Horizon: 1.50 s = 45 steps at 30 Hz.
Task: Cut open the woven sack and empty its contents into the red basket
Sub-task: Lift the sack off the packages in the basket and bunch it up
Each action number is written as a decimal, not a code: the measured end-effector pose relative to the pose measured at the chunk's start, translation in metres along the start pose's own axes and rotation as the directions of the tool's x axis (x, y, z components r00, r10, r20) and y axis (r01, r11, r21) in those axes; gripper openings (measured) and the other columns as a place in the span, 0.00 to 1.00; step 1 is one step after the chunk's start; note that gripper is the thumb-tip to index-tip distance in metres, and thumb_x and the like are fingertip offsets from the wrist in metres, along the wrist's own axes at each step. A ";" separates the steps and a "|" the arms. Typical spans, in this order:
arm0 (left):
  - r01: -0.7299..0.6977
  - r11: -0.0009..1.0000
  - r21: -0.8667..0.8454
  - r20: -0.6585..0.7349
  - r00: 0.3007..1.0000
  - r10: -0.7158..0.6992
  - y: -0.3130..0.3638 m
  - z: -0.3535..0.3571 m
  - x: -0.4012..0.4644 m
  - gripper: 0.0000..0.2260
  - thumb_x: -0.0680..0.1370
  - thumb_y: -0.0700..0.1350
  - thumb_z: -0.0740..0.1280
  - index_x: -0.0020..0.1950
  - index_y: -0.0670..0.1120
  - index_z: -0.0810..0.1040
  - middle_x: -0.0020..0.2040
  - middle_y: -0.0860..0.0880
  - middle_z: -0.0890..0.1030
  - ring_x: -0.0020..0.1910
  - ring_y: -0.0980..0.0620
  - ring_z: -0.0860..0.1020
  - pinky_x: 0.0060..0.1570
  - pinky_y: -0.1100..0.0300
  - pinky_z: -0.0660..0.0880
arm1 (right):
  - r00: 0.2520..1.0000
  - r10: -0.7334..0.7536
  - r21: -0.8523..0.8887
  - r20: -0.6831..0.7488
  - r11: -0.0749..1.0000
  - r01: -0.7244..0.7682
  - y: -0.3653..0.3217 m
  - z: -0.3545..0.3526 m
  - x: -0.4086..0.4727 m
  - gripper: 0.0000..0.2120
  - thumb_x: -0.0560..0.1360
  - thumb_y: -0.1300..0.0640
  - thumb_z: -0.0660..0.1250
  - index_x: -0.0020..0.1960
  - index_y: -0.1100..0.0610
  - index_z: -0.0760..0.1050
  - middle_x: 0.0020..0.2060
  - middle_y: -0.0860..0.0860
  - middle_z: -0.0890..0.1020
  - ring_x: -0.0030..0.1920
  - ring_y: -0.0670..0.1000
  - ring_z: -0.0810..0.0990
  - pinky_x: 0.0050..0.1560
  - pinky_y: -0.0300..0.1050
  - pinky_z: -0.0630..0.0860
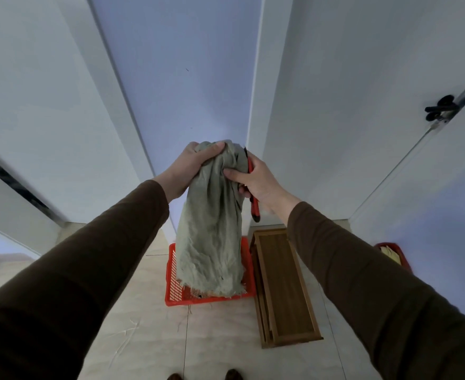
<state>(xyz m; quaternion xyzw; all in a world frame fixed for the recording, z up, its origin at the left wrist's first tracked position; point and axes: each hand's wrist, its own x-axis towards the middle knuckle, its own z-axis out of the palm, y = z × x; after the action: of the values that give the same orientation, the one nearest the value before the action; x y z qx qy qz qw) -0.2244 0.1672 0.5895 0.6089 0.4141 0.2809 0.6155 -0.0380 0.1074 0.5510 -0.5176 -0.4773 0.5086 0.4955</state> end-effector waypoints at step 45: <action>-0.210 0.976 0.060 -0.166 0.962 0.217 -0.047 0.026 -0.032 0.56 0.68 0.41 0.83 0.83 0.61 0.50 0.74 0.52 0.70 0.70 0.52 0.76 0.65 0.55 0.78 | 0.849 0.521 0.397 0.086 0.763 -0.509 -0.007 0.018 -0.006 0.33 0.73 0.36 0.75 0.66 0.60 0.81 0.57 0.61 0.87 0.56 0.61 0.87 0.54 0.58 0.84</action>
<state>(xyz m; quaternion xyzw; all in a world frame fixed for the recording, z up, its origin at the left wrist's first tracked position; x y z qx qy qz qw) -0.2259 0.1220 0.5463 0.6363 0.4034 0.3880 0.5308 -0.0561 0.1025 0.5586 -0.5217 -0.1933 0.7050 0.4399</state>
